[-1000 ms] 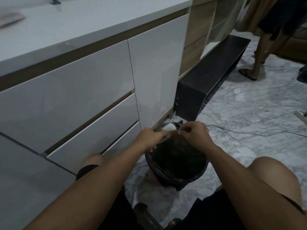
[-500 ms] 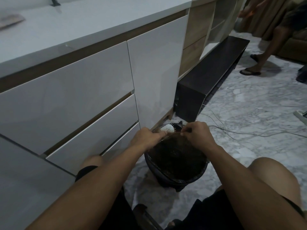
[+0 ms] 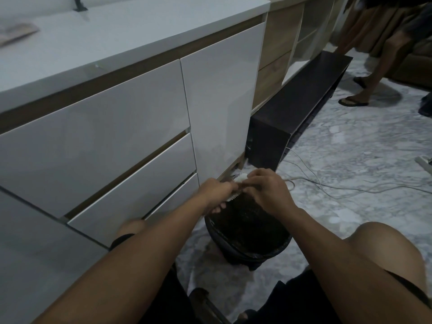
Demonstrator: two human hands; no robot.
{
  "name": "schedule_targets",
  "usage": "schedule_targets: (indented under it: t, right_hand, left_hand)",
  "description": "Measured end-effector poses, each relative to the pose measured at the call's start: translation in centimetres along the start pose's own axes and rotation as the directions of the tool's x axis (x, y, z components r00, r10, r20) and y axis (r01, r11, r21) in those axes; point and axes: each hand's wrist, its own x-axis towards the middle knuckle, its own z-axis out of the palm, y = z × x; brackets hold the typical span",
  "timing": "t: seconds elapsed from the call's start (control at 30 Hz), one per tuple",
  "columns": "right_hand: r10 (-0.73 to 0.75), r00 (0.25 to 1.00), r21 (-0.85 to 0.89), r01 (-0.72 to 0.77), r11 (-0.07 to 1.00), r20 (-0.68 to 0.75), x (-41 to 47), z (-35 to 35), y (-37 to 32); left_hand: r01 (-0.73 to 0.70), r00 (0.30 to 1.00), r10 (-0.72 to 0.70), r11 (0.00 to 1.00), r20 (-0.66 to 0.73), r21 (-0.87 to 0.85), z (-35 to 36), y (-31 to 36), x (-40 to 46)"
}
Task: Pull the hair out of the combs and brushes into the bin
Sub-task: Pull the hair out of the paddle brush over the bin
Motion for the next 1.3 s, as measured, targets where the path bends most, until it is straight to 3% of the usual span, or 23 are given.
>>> schedule_targets:
  t: [0.13,0.3,0.47,0.6,1.03,1.3]
  right_hand:
    - [0.121,0.991,-0.049,-0.123,0.991,-0.052,0.1,-0.7,0.9]
    - [0.197,0.979,-0.047,-0.2,0.979,-0.061,0.1,-0.4,1.1]
    - [0.064,0.996,0.083,-0.069,0.994,0.067,-0.4,0.2,0.9]
    - [-0.025,1.0,0.014,0.025,1.0,-0.007,-0.3,0.4,0.9]
    - [0.234,0.972,-0.11,-0.236,0.966,-0.029,0.1,-0.6,1.6]
    - [0.067,0.994,0.142,-0.08,0.987,0.089,-0.3,-0.1,0.7]
  left_hand:
    - [0.041,0.997,-0.032,0.992,0.074,-0.121,-0.6,-0.1,0.1]
    - [0.05,0.994,-0.036,0.991,0.106,-0.128,-0.6,0.2,0.0]
    - [0.058,0.992,-0.043,0.99,0.118,-0.125,0.0,0.3,0.2]
    - [0.062,0.993,-0.048,0.99,0.111,-0.128,0.3,-0.1,0.5]
    - [0.077,0.987,-0.041,0.97,0.159,-0.229,1.0,-0.4,1.0]
    - [0.207,0.936,-0.088,0.92,0.342,-0.331,-0.2,0.2,0.4]
